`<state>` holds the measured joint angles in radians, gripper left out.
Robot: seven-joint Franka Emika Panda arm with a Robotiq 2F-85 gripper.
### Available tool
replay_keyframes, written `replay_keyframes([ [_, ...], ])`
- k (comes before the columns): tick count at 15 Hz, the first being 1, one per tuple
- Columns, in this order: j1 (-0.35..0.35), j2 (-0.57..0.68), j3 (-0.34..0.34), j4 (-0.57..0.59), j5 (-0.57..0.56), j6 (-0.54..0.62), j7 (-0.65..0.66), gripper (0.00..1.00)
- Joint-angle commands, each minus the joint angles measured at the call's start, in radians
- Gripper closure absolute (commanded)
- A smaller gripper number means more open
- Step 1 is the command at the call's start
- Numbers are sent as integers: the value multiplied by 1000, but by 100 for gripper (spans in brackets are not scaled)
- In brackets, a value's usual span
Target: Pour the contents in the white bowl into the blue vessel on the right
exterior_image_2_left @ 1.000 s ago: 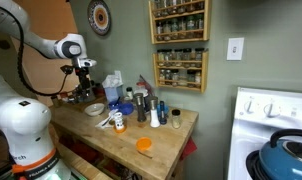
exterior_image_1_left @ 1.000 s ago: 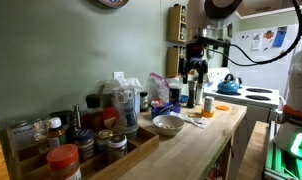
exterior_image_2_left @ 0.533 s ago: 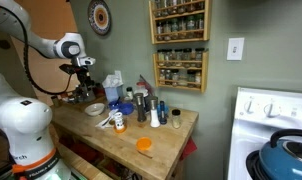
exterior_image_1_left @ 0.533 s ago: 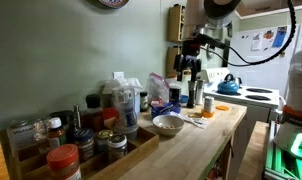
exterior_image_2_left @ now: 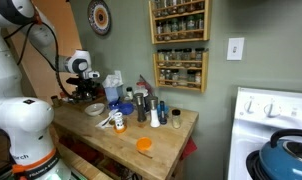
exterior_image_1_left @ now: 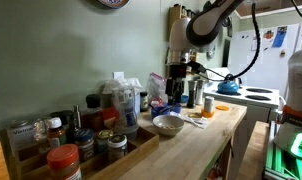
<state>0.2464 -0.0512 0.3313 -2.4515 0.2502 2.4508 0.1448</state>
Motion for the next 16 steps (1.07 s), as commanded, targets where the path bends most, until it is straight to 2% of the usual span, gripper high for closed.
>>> replay_keyframes([
  [1, 16, 22, -20, 17, -1, -1, -14, 0],
  [3, 15, 40, -23, 35, 0, -2, -26, 0],
  [4, 24, 58, -15, 54, 2, 38, -95, 0],
  [5, 24, 69, -14, 71, -80, 29, -63, 0],
  [6, 28, 83, -12, 92, -117, 27, -98, 0],
  [12, 54, 209, -22, 237, -464, -59, -107, 0],
  [14, 52, 262, -12, 275, -422, -72, -201, 0],
  [16, 29, 322, 8, 304, -306, -71, -351, 0],
])
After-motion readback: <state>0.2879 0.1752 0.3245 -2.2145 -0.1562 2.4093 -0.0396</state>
